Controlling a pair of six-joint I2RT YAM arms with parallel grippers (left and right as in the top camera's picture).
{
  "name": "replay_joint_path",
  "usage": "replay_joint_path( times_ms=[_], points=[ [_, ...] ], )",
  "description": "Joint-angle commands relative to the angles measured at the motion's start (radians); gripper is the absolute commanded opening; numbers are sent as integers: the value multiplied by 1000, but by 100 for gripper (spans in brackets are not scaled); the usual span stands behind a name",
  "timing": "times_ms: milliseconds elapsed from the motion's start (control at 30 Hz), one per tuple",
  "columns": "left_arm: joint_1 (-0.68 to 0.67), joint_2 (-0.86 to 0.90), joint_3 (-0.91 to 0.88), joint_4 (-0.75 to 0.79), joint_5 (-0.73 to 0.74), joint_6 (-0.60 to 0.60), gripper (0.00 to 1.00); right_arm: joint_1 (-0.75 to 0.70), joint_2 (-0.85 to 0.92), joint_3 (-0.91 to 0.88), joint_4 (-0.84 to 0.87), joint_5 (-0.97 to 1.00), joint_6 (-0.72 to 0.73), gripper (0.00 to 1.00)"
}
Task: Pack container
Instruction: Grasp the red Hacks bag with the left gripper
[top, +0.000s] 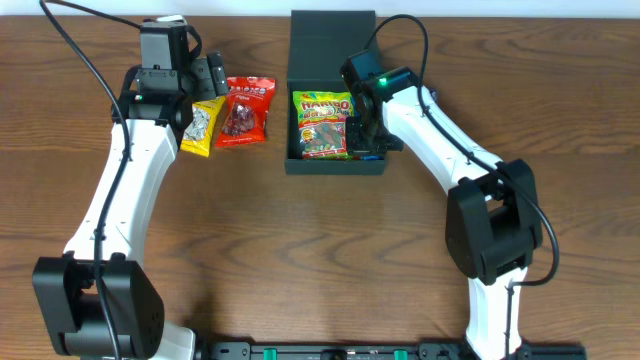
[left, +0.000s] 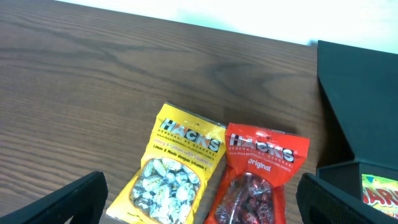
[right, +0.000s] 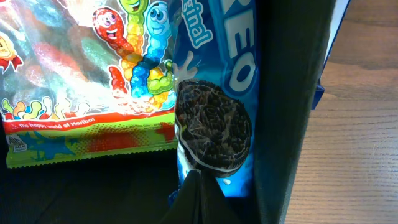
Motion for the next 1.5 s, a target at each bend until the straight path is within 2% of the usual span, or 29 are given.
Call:
replay_joint_path(
  times_ms=[0, 233, 267, 300, 367, 400, 433, 533, 667, 867, 967, 1000, 1200, 1333, 1433, 1467],
  points=[
    [5, 2, 10, -2, -14, 15, 98, -9, 4, 19, -8, 14, -15, 1],
    [5, 5, 10, -6, -13, 15, 98, -37, -78, 186, -28, 14, -34, 2],
    [5, 7, 10, -7, -13, 15, 98, -42, -90, 213, -27, 15, -38, 4],
    [4, 14, 10, -10, -13, 19, 97, -50, -107, 251, -23, 15, -48, 23],
    [4, 32, 9, -19, -9, 30, 97, -61, -135, 298, -7, 15, -76, 52],
    [4, 45, 9, -25, -9, 30, 97, -68, -148, 312, 2, 15, -87, 63],
    [4, 59, 9, -31, -9, 31, 98, -79, -163, 321, 14, 15, -100, 68],
    [4, 95, 9, -43, 31, 70, 99, -108, -193, 322, 36, 20, -105, 71],
    [-1, 152, 9, -42, 203, 134, 100, -163, -204, 322, 39, 21, -105, 72],
    [-24, 247, 9, -9, 319, 149, 100, -234, -204, 322, 37, 22, -105, 71],
    [-44, 286, 9, 25, 327, 150, 100, -249, -204, 322, 37, 22, -104, 72],
    [-49, 297, 9, 36, 327, 149, 95, -250, -204, 322, 37, 22, -104, 72],
    [-69, 373, 9, 82, 314, 146, 86, -253, -204, 322, 29, 22, -105, 72],
    [-69, 380, 9, 90, 220, 145, 84, -253, -204, 322, 11, 22, -105, 72],
    [-69, 381, 9, 100, 198, 145, 75, -253, -204, 322, 11, 22, -105, 72],
    [-69, 381, 9, 100, 198, 145, 67, -253, -204, 322, 11, 22, -104, 72]
  ],
)
